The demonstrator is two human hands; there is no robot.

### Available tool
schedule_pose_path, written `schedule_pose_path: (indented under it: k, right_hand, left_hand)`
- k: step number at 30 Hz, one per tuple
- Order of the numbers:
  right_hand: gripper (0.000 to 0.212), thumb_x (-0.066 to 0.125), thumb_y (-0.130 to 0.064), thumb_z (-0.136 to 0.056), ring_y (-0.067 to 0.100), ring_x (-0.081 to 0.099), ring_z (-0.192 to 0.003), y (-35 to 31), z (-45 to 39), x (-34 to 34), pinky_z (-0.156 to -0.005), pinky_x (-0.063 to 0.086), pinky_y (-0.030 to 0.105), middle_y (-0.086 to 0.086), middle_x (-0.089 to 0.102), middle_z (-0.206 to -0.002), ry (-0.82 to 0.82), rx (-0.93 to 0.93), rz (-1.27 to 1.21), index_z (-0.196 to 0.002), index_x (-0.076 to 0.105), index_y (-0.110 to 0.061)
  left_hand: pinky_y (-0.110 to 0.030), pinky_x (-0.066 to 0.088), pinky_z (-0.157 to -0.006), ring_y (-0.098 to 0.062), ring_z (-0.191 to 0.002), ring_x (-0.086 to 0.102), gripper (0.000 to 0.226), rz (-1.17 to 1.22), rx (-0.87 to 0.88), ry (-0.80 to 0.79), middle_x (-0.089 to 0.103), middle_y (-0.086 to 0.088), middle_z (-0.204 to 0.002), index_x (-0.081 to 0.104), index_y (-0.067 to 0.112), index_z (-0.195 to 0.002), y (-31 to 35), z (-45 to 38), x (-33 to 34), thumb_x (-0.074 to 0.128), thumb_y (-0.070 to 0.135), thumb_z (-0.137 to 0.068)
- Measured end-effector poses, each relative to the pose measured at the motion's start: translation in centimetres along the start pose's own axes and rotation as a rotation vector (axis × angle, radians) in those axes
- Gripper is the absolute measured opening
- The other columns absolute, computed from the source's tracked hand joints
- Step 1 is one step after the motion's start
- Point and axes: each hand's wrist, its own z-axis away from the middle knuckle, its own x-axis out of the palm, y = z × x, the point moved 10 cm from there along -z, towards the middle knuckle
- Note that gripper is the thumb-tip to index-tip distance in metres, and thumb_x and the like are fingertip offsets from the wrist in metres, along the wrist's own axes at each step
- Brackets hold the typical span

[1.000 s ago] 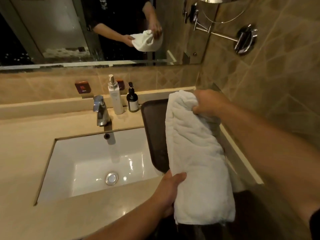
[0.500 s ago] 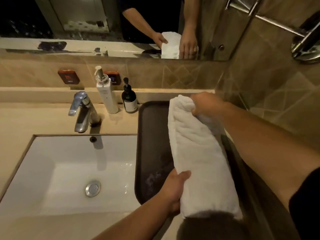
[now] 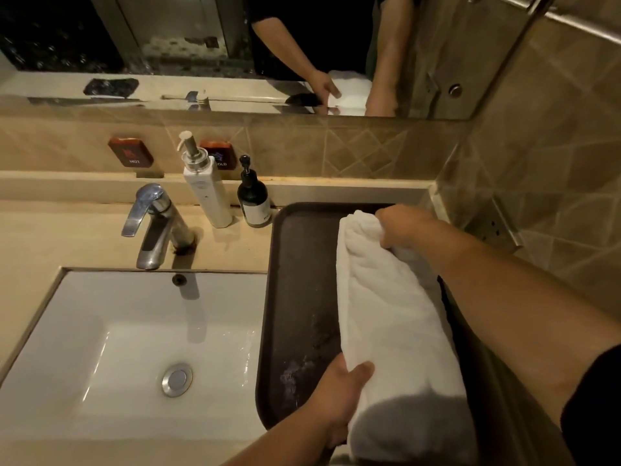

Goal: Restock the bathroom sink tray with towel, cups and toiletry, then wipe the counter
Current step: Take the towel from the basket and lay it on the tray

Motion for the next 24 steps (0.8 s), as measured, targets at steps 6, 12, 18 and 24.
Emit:
schedule_pose_path:
  k: [6,12,18,24]
  right_hand:
    - [0.051,0.063,-0.029,-0.086,0.025,0.056,-0.097,1.0,-0.1,0.6,-0.081,0.046,0.039,0.005,0.059,-0.113,0.065,0.048,0.013,-0.134,0.046,-0.023]
    - [0.061,0.052,-0.050,-0.093,0.031,0.035,-0.138,2.8,2.5,0.4,-0.116,0.025,0.052,0.008,0.041,-0.150,0.403,0.100,0.000,-0.146,0.037,-0.025]
    - [0.065,0.023,-0.063,-0.095,0.029,0.008,-0.150,0.8,7.8,5.0,-0.120,0.002,0.050,0.003,0.017,-0.163,0.403,0.136,-0.229,-0.151,0.027,-0.030]
    - [0.078,0.007,-0.069,-0.086,0.028,0.001,-0.151,0.5,7.1,8.5,-0.122,0.001,0.051,0.000,0.007,-0.165,0.244,0.118,-0.191,-0.154,0.012,-0.032]
  left_hand:
    - [-0.020,0.042,-0.086,-0.009,-0.108,0.057,0.035,-0.527,0.126,0.217,0.058,0.014,-0.117,0.048,0.024,-0.128,2.6,1.9,-2.3,0.054,0.037,-0.097]
    - [-0.032,0.042,-0.106,-0.011,-0.120,0.049,0.046,-0.886,0.437,0.317,0.041,0.005,-0.142,0.037,0.030,-0.136,5.6,4.1,-1.4,0.052,0.034,-0.093]
    - [-0.055,0.040,-0.104,-0.035,-0.140,0.036,0.060,-1.555,0.712,0.205,0.038,-0.013,-0.154,0.038,0.020,-0.142,5.4,3.8,4.8,0.035,0.054,-0.093]
    - [-0.054,-0.014,-0.114,-0.031,-0.147,-0.017,0.083,-1.684,0.616,0.053,-0.022,-0.001,-0.157,-0.004,0.022,-0.154,3.2,2.8,5.6,-0.013,0.063,-0.083]
